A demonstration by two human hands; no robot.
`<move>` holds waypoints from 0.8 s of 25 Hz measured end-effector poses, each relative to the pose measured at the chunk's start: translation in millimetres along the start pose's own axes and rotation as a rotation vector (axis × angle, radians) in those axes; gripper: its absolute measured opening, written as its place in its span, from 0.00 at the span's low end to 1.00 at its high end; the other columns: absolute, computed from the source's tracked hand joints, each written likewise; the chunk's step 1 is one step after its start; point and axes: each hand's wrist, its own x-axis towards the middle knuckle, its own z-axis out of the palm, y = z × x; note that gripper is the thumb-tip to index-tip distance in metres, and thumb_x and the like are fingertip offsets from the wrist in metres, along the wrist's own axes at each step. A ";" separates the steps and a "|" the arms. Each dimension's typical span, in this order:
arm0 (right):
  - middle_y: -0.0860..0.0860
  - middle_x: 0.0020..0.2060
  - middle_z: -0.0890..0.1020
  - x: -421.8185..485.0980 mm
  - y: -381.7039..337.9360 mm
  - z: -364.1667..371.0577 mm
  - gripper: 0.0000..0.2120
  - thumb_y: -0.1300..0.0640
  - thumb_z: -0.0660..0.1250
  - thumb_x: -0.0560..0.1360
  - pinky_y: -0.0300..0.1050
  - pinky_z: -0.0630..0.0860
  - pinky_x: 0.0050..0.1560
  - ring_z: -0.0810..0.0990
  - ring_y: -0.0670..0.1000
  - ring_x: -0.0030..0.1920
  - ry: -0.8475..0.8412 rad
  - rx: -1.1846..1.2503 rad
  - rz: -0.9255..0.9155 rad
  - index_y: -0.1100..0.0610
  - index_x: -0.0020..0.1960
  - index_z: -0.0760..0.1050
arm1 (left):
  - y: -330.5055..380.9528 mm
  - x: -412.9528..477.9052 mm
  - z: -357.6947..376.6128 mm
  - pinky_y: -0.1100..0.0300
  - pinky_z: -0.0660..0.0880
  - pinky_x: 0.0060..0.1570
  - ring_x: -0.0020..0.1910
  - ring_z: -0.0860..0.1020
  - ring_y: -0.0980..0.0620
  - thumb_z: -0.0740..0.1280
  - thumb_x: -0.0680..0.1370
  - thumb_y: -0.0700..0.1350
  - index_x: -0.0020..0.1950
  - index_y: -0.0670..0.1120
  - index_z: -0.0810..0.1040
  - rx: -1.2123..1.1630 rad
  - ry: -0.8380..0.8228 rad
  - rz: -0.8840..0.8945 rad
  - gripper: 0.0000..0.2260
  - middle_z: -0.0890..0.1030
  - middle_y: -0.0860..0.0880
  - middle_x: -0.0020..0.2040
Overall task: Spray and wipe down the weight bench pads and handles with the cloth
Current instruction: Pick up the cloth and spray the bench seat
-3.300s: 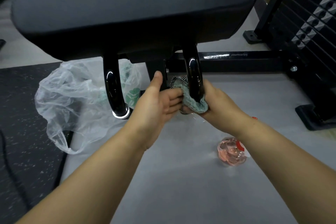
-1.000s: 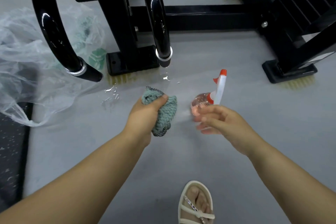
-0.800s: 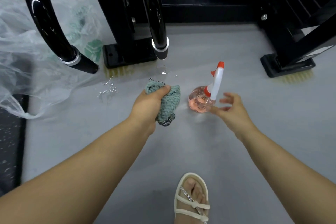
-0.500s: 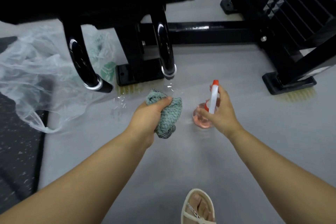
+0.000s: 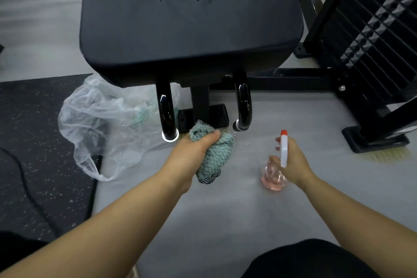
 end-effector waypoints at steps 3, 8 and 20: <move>0.53 0.53 0.77 -4.7 -24.6 -3.5 0.18 0.66 0.67 0.73 0.43 0.75 0.40 0.79 0.53 0.41 -0.075 0.071 0.014 0.53 0.59 0.68 | 10.4 1.4 -8.6 0.48 0.79 0.52 0.45 0.83 0.46 0.71 0.73 0.49 0.51 0.45 0.78 0.026 -0.052 -0.012 0.11 0.84 0.45 0.46; 0.57 0.50 0.80 -22.2 -94.7 -38.3 0.17 0.60 0.67 0.72 0.40 0.77 0.37 0.77 0.52 0.33 -0.438 0.454 0.136 0.56 0.60 0.73 | 47.2 -13.6 -50.1 0.61 0.79 0.43 0.38 0.83 0.53 0.66 0.66 0.58 0.43 0.45 0.78 0.196 -0.310 -0.032 0.17 0.84 0.50 0.36; 0.54 0.51 0.82 -85.3 -290.8 -126.4 0.12 0.64 0.68 0.73 0.40 0.77 0.35 0.80 0.47 0.38 -0.663 0.183 0.210 0.56 0.56 0.77 | 192.0 -92.1 -95.0 0.57 0.75 0.43 0.43 0.78 0.49 0.65 0.76 0.45 0.61 0.49 0.71 0.577 -0.005 -0.205 0.14 0.78 0.48 0.46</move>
